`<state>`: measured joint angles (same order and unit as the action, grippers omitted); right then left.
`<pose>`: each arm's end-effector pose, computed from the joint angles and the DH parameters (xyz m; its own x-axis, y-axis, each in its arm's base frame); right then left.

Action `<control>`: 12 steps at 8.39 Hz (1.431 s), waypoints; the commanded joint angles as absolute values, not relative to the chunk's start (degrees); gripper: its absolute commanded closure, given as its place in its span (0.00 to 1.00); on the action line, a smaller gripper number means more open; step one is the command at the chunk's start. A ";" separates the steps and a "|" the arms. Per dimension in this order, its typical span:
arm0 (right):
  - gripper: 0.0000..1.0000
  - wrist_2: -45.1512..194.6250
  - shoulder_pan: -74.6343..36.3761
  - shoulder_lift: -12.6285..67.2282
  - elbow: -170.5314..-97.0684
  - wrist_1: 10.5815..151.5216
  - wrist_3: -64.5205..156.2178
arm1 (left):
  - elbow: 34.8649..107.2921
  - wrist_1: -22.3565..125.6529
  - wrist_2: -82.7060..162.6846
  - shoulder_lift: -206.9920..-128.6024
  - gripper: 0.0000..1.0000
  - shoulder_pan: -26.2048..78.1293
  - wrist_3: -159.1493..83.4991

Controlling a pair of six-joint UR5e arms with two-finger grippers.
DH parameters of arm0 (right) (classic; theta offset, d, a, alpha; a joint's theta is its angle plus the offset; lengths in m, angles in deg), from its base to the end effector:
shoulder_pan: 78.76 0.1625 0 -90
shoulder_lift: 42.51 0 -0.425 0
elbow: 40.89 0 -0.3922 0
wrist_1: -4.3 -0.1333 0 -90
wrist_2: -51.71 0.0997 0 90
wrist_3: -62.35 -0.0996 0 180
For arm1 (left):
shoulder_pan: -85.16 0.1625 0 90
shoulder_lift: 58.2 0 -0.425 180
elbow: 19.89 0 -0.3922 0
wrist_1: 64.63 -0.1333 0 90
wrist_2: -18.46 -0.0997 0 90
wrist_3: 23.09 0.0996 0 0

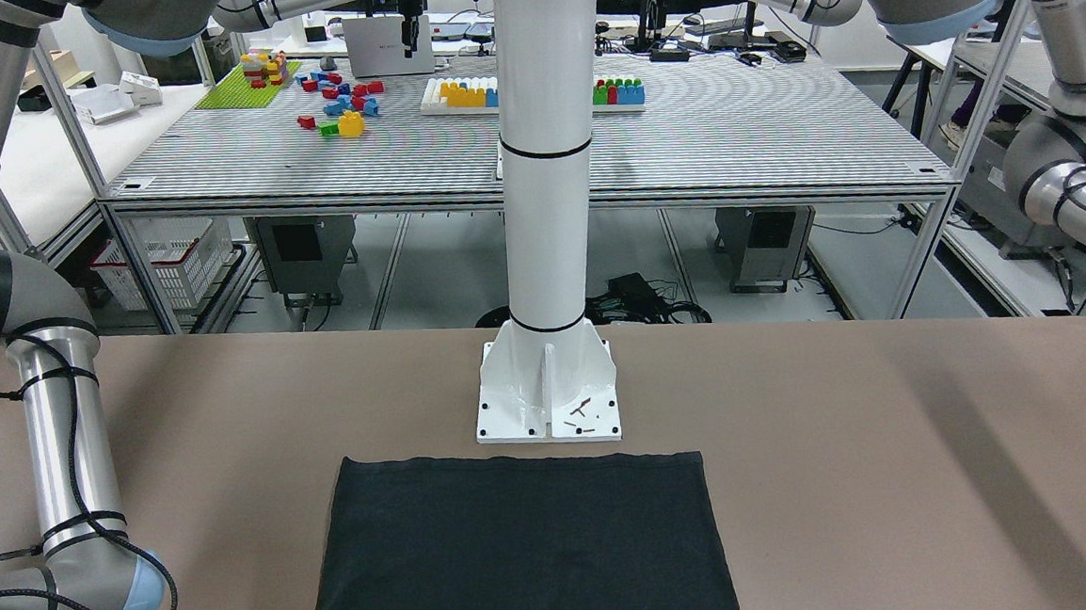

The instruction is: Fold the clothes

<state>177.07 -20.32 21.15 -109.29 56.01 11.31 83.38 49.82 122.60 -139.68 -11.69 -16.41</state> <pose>-0.3060 -0.6427 0.5023 0.6045 0.0044 0.7966 -0.1391 0.9852 0.1001 -0.1633 -0.4457 0.5860 0.9825 0.1035 -0.1551 -0.0102 0.8605 0.5094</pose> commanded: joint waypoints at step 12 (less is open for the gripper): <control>1.00 176.52 -26.00 15.35 -117.36 56.51 -3.88 | 83.38 49.98 122.52 -140.20 0.00 -11.61 -16.68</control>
<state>177.14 -22.27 18.93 -117.13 56.38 1.40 83.38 49.98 122.52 -140.12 -11.62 -16.68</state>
